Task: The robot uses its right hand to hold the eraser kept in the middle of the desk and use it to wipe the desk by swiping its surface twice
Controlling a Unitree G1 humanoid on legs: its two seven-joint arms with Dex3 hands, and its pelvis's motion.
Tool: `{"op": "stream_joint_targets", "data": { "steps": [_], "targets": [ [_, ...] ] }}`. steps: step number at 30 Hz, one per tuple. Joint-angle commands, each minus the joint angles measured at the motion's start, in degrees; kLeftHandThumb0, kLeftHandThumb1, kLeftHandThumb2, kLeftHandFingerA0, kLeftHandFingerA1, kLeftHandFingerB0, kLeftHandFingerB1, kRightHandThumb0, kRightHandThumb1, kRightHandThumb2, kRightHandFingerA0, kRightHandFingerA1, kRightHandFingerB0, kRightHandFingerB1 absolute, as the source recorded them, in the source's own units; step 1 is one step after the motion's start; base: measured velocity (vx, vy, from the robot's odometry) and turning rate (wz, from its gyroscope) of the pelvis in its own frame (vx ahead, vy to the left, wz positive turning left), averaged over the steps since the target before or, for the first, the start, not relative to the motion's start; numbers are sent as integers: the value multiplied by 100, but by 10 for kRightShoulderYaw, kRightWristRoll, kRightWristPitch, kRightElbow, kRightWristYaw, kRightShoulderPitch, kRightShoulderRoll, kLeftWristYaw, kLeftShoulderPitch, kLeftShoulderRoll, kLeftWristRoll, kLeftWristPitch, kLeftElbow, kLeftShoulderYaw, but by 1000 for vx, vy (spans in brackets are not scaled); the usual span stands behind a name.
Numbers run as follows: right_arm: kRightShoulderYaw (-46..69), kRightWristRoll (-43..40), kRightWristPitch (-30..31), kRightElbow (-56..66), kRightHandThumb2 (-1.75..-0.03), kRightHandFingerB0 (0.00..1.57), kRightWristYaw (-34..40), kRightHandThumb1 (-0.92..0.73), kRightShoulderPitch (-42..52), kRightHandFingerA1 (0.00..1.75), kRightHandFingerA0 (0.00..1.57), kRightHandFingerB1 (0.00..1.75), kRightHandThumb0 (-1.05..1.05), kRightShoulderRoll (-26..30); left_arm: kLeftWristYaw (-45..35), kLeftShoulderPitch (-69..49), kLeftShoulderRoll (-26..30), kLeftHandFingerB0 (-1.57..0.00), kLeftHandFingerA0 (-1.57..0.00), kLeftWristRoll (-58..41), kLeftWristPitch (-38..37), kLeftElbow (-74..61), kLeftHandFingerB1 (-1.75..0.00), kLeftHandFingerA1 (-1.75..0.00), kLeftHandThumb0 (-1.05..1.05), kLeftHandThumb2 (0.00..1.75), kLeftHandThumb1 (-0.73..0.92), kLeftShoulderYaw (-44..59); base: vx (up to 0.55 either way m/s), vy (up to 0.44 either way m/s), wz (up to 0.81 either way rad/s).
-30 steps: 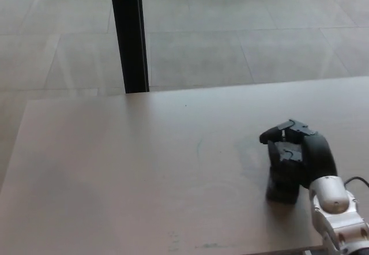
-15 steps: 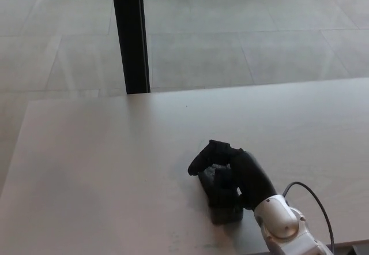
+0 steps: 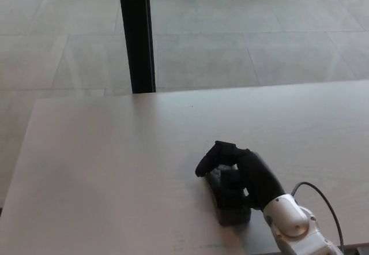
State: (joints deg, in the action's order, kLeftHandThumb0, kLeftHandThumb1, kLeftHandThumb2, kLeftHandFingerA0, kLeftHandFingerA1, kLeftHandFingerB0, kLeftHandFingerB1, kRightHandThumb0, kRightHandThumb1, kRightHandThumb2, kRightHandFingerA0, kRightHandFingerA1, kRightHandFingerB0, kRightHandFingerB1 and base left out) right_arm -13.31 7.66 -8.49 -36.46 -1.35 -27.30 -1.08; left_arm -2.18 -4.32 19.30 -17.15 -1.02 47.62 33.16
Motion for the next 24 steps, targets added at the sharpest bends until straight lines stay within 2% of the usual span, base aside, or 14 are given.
{"op": "stream_joint_targets", "data": {
  "steps": [1,3,5,6,8,9,12,13,14,15,16,22,23,24],
  "targets": [
    [41,-3,89,-29,-90,67,-10,-60,16,175,93,175,-33,54,-6,-1,7,-34,-60,-9,-5,18,-64,-85,-53,99,50,5,0,0,0],
    [67,-7,84,-38,-83,65,0,-61,12,175,92,170,-31,75,-5,-4,5,-33,-60,-11,-5,17,-64,-85,-52,99,50,8,0,0,0],
    [98,-28,75,-47,-97,68,-16,-59,3,175,93,170,-26,100,-6,-8,5,-36,-61,-10,-6,11,-65,-86,-52,98,50,7,0,0,0],
    [107,-28,66,-56,-106,70,-17,-59,-2,175,92,166,-23,112,-3,-9,6,-43,-55,-9,-5,11,-65,-93,-55,59,70,7,0,0,0],
    [122,-15,37,-81,-106,73,-1,-57,-12,175,95,165,-26,147,-6,-7,9,-41,-54,-9,-9,25,-64,-90,-55,62,70,9,0,0,0],
    [162,-43,56,-82,-97,67,-6,-60,-15,175,95,163,-26,174,-2,-7,8,-37,-64,-9,-5,21,-65,-87,-52,98,49,9,0,0,0],
    [182,-43,83,-72,-111,58,-7,-69,-13,175,100,175,-19,188,-6,-5,9,-34,-58,-10,-10,33,-64,-84,-52,99,51,12,0,0,0],
    [195,-47,77,-78,-104,74,-8,-62,-9,175,95,147,-23,200,-9,-6,10,-39,-53,-10,-15,37,-63,-91,-54,61,71,13,0,0,0],
    [226,-71,72,-90,-103,76,-13,-63,-1,175,96,154,-25,212,-10,-8,12,-34,-59,-10,-16,37,-64,-83,-54,97,48,14,0,0,0],
    [236,-78,68,-93,-106,78,-18,-61,2,175,98,156,-26,214,-11,-9,11,-42,-54,-11,-16,36,-66,-91,-57,61,67,15,0,0,0],
    [250,-87,61,-100,-99,76,-21,-64,6,175,96,158,-28,216,-12,-11,10,-37,-63,-12,-18,36,-66,-86,-54,96,47,17,0,0,0],
    [281,-84,66,-105,-107,78,-5,-65,22,175,98,154,-25,219,-15,-4,14,-35,-61,-11,-23,52,-65,-86,-54,97,48,19,0,0,0],
    [286,-88,62,-109,-112,77,-8,-62,24,175,98,156,-25,217,-12,-5,13,-40,-54,-12,-16,45,-64,-92,-54,60,69,19,0,0,0],
    [286,-90,61,-113,-113,81,-9,-58,25,175,100,157,-28,210,-14,-11,10,-38,-61,-13,-19,38,-66,-86,-53,97,49,20,0,0,0]
  ]
}}
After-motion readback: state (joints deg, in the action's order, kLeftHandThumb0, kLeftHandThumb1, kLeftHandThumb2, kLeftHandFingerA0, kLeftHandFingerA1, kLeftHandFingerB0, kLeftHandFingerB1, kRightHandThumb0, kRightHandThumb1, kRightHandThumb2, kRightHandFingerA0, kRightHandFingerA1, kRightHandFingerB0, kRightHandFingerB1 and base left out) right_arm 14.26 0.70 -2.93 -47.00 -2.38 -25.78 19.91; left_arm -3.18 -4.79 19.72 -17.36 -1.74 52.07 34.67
